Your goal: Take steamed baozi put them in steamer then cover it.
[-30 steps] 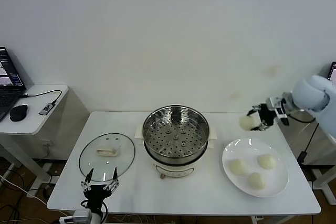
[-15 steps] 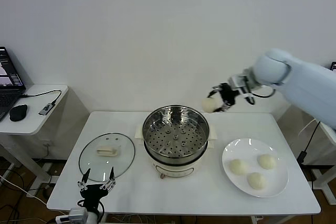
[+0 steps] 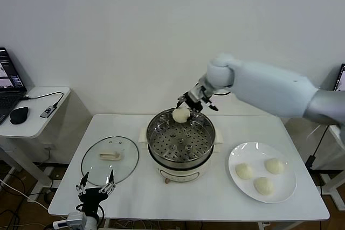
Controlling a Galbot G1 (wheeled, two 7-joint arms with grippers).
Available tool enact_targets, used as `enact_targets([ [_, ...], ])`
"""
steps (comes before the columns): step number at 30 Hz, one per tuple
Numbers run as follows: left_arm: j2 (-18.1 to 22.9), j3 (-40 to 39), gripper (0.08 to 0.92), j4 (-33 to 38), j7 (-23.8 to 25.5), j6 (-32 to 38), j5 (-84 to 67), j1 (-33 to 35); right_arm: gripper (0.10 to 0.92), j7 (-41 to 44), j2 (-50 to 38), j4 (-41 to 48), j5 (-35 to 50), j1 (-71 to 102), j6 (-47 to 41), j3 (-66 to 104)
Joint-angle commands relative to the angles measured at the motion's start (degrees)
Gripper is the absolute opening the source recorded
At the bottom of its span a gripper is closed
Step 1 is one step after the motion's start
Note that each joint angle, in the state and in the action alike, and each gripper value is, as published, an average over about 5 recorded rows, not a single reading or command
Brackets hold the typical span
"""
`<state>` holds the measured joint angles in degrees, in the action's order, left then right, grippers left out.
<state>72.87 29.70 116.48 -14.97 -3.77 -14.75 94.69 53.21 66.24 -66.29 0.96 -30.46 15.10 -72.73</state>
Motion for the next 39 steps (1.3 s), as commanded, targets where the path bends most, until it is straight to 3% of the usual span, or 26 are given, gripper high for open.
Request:
enact_targets([
  [1,0.15,-0.05,0.823,-0.29,0.02,-0.07,-0.09,-0.37,0.611,-1.65,5.44,4.37,-11.68,2.99,9.77,-1.94],
  [19,0.55,0.31,0.823,0.31,0.00,-0.04,0.08,0.07,0.613,-6.42,7.84,11.23,-27.37,8.47,18.19,3.99],
  [26,0.80,0.17,0.823,0.66,-0.05,-0.09,0.23,0.21,0.760,-8.27,6.75,10.08,-27.08,7.92,18.64,4.46],
  [32,0.80,0.03,0.823,1.23,-0.11,-0.56,0.31,0.24,0.821,-5.92,2.67,3.51,-16.44,3.70,12.78,2.67],
  [39,-0.07,0.24,0.823,1.43,-0.17,-1.78,0.25,0.00,0.823,0.06,-8.40,-11.97,7.57,-6.07,-11.38,-3.09],
])
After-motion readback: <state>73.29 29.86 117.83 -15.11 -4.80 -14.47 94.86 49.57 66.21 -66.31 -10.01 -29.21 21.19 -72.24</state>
